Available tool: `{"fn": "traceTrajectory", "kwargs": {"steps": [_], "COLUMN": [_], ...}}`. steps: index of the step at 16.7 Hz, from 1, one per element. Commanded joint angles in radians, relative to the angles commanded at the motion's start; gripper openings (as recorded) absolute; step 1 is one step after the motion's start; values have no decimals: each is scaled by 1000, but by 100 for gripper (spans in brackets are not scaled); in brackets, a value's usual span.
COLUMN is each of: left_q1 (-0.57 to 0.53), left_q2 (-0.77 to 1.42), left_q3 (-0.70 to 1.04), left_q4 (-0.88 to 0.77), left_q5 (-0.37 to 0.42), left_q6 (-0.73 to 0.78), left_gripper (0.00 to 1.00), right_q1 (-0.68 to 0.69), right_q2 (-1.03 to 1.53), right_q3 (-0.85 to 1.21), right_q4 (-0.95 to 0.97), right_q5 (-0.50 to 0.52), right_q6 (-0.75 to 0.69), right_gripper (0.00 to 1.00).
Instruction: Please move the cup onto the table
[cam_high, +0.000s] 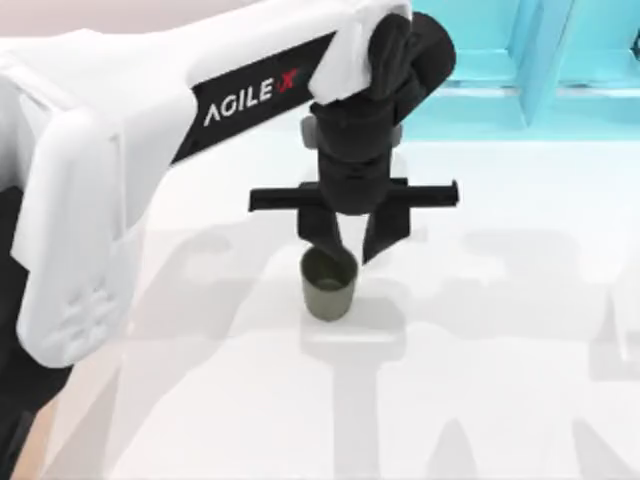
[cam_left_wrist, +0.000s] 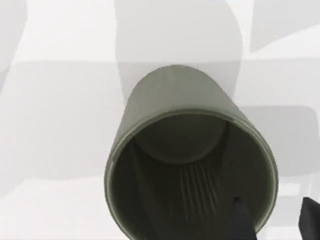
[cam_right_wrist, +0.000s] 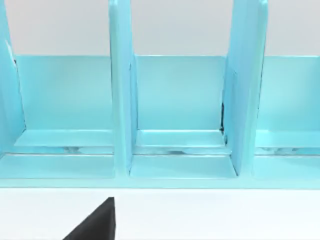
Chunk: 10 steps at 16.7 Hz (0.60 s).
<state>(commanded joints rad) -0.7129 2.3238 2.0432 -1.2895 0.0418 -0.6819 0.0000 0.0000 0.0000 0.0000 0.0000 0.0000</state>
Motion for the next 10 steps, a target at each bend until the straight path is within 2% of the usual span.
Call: {"fn": "traceTrajectory", "kwargs": {"steps": [6, 10], "left_q1": [0, 0], "left_q2": [0, 0], "left_q3": [0, 0], "left_q4": [0, 0], "left_q5": [0, 0], "left_q6": [0, 0], "left_gripper": [98, 100], "right_q1": [0, 0], "right_q2": [0, 0], "right_q3": [0, 0], "right_q4": [0, 0], "right_q5": [0, 0], "right_q6": [0, 0], "right_gripper": [100, 100]}}
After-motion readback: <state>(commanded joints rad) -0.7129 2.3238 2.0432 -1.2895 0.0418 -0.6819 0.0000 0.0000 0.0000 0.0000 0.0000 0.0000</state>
